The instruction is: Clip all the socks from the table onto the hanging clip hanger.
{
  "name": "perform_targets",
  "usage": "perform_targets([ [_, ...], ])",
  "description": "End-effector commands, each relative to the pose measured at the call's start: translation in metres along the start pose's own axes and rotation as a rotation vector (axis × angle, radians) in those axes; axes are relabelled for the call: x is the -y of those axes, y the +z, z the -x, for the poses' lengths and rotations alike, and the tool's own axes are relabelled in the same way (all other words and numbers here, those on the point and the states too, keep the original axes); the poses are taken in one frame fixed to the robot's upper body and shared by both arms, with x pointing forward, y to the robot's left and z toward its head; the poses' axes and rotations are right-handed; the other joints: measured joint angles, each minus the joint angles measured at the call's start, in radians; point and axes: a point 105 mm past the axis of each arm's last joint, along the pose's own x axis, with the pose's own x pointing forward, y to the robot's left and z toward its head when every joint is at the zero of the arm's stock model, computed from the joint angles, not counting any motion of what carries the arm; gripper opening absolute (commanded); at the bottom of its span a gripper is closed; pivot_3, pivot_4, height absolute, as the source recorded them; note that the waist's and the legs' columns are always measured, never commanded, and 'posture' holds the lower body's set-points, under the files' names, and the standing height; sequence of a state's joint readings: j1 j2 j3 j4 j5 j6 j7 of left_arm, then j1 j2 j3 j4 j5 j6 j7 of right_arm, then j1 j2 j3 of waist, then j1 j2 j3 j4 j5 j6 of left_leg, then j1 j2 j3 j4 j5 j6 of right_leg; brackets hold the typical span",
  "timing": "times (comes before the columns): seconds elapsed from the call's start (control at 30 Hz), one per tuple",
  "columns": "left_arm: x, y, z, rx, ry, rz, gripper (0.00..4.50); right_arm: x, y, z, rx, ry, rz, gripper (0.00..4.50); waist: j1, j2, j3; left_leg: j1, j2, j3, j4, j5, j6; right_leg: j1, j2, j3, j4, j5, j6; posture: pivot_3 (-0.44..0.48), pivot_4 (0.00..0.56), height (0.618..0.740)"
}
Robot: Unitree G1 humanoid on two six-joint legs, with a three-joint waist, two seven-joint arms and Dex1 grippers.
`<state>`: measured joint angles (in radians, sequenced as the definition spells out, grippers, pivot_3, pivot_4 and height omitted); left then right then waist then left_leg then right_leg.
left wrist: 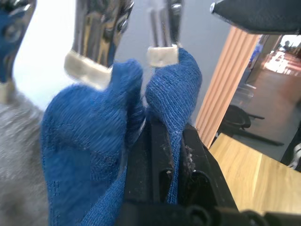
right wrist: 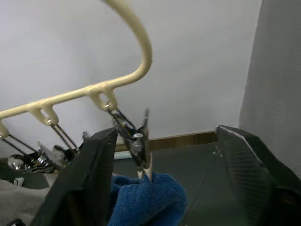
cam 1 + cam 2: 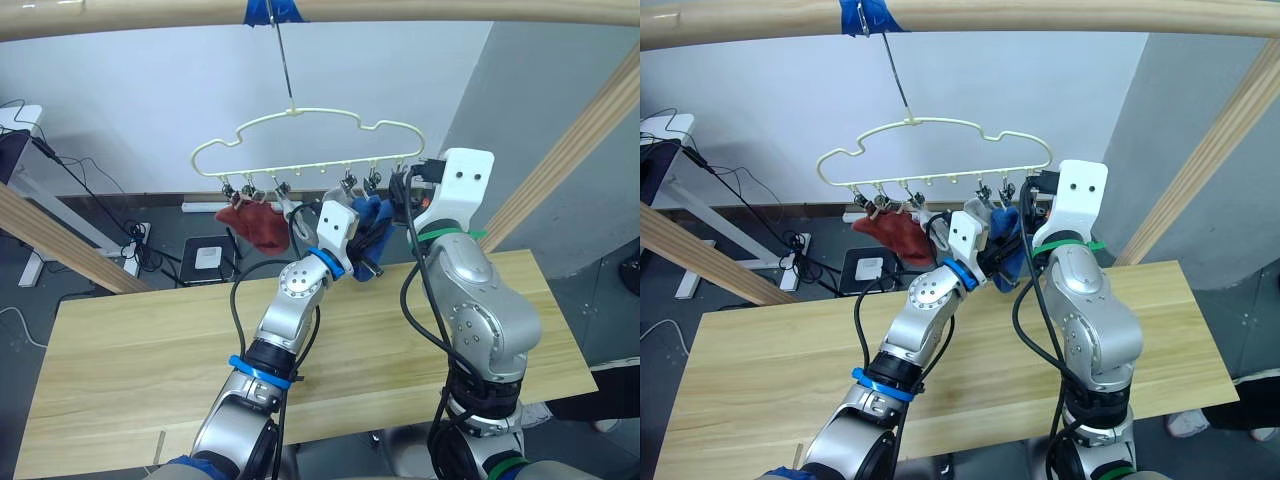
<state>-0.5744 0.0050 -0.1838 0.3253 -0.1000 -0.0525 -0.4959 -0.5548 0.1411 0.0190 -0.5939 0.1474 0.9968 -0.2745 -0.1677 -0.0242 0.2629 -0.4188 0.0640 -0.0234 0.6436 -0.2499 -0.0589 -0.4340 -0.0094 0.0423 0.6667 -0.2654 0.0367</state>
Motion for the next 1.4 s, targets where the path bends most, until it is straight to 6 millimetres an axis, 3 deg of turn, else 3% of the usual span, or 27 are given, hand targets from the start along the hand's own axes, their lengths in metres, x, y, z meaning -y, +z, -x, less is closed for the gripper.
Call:
perform_targets([
  [0.03,-0.001,0.012,0.001,0.038,-0.018,-0.004,0.56,-0.006,0.012,0.011,0.046,0.062,-0.043,3.31,-0.002,0.0,0.0,0.0,0.0,0.0,0.0,0.0,0.0,0.0,0.0,0.0,0.0,0.0,0.0,-0.29,0.266,0.74],
  [0.3,-0.006,0.008,0.027,-0.024,-0.068,-0.07,2.77,-0.007,0.007,0.026,0.028,0.234,0.082,3.31,-0.002,0.0,0.0,0.001,0.0,0.0,0.001,0.0,0.0,0.0,0.0,0.0,0.003,0.0,0.0,-0.253,0.251,0.74],
  [0.5,-0.008,0.006,0.078,-0.118,-0.107,-0.062,4.47,0.002,0.003,0.036,0.017,0.382,0.23,3.31,-0.002,0.0,0.0,0.003,0.0,0.0,0.002,0.0,0.0,-0.001,0.0,0.001,0.008,0.0,0.0,-0.227,0.237,0.74],
  [0.67,-0.03,0.019,0.131,-0.201,-0.048,-0.071,4.5,0.013,0.0,0.041,-0.009,0.509,0.318,4.46,0.001,0.0,0.0,0.004,0.0,-0.001,0.002,0.001,0.0,-0.002,0.001,0.001,0.013,0.0,0.0,-0.192,0.214,0.74],
  [0.83,-0.053,0.037,0.166,-0.256,0.05,-0.096,4.5,0.031,0.0,0.039,-0.033,0.582,0.402,4.46,0.017,-0.001,-0.003,0.004,0.0,0.0,0.003,0.001,0.0,-0.002,0.001,0.002,0.014,0.0,0.0,-0.148,0.185,0.74],
  [1.03,-0.08,0.052,0.223,-0.398,0.171,-0.177,4.5,0.048,-0.009,0.057,-0.109,0.782,0.537,4.46,0.036,-0.003,-0.009,0.004,0.0,0.001,0.003,0.001,0.0,-0.003,0.001,0.002,0.013,0.0,-0.001,-0.098,0.151,0.74],
  [1.23,-0.097,0.046,0.255,-0.57,0.25,-0.202,4.5,0.078,-0.002,0.055,-0.106,0.772,0.595,4.46,0.063,-0.006,-0.03,0.004,0.0,0.002,0.004,0.001,0.0,-0.003,0.001,0.002,0.013,0.0,-0.001,-0.075,0.12,0.74],
  [1.4,-0.105,0.048,0.256,-0.554,0.284,-0.171,4.5,0.092,0.0,0.049,-0.106,0.738,0.601,4.46,0.077,-0.011,-0.055,0.004,0.0,0.002,0.004,0.002,0.0,-0.003,0.001,0.002,0.014,0.001,-0.002,-0.074,0.105,0.74],
])
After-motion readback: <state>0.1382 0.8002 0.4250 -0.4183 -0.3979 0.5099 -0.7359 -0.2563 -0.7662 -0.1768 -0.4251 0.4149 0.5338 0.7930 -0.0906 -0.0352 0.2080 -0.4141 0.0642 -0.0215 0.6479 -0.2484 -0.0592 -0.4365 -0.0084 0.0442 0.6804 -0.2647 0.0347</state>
